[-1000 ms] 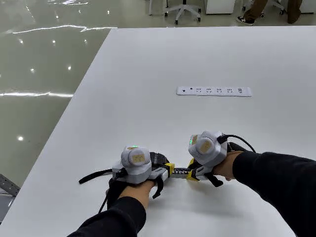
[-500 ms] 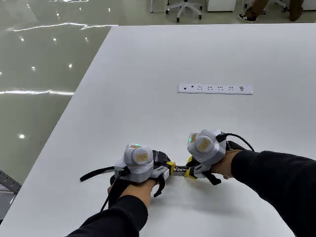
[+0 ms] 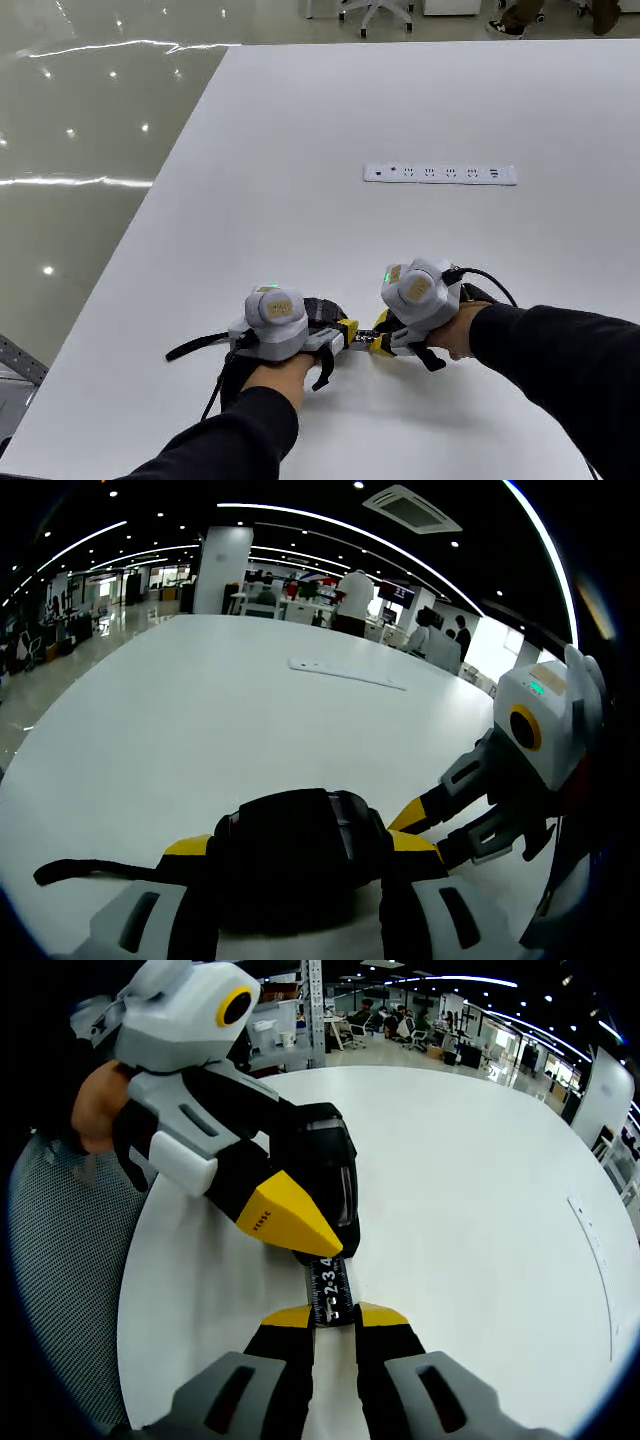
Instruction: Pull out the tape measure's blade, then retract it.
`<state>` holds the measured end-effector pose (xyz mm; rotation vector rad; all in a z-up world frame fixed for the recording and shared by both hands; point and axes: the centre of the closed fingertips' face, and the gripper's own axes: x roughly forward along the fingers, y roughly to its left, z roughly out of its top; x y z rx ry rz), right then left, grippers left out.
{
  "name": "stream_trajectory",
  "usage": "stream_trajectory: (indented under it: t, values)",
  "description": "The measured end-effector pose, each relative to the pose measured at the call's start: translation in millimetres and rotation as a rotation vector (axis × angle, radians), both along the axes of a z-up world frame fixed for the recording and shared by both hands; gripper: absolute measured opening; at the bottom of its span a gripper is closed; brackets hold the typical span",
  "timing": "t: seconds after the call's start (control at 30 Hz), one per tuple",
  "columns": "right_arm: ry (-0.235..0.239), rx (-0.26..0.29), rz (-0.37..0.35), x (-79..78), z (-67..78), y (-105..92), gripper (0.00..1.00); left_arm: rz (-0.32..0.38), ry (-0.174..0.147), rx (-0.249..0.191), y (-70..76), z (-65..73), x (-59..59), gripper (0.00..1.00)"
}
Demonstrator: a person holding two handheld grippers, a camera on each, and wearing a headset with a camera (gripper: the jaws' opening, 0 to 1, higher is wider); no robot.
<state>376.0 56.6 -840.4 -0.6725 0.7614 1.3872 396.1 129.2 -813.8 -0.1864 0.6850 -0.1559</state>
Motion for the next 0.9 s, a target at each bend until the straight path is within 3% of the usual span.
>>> stream_trajectory:
  t: [0.7, 0.9]
  values:
    - [0.005, 0.002, 0.036, -0.7, -1.1, 17.6, 0.1, -0.005, 0.0, -0.018, 0.3, -0.1, 0.1, 0.61]
    - [0.026, 0.001, 0.026, -0.4, -1.6, 19.7, 0.1, -0.006, 0.004, -0.022, 0.4, 0.0, -0.1, 0.61]
